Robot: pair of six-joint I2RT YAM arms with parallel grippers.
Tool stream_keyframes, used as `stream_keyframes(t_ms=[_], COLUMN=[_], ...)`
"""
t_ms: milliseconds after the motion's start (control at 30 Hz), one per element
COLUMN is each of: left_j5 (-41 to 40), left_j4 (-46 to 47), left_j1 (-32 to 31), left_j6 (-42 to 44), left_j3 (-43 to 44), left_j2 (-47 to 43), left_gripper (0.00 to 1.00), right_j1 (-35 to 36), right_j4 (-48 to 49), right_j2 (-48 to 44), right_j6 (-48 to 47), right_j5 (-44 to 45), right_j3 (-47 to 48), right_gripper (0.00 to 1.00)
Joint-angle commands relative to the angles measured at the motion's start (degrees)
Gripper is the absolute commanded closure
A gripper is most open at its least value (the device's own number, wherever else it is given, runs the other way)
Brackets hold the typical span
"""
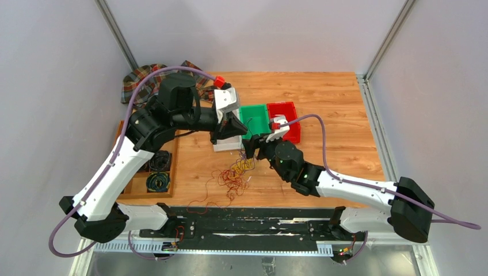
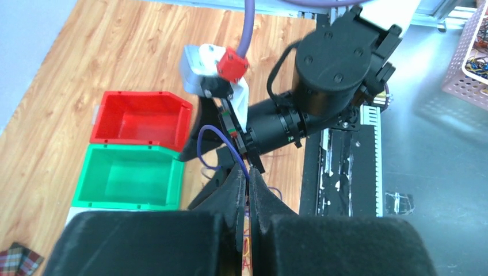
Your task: Untangle the cables
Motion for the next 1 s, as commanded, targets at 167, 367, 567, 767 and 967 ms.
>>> stream_keyframes(t_ms=[167,367,567,767,967], left_j5=[-0.20,-3.65,-5.63,-5.27,-3.15], left_j4=[-0.37,-0.51,-0.40,-0.43,-0.40], left_j1=[-0.37,-0.35,-0.36,-0.36,-0.36], left_j6=[3.85,7.04,7.77,8.84,9.05], left_j3=[8.52,12.48,15.74,15.26,14.78], left_j2=[0.91,1.49,2.74,2.54,2.27], left_gripper=[1.00,1.00,1.00,1.00,1.00], right_j1=[0.57,0.57,0.57,0.51,-3.64], right_j4=[4.70,4.32,3.16,3.19,-0.33], right_j2=[-0.38,-2.29,-5.85,-16.33,-20.64], right_j6=[6.30,8.57,10.03,2.72,-1.53], right_j5=[6.94,9.00,9.85,1.73,-18.39], right_j3=[-10.55,-15.41,-19.62,-19.14,-10.04], right_gripper=[0.26,0.25,0.26,0.21,0.14])
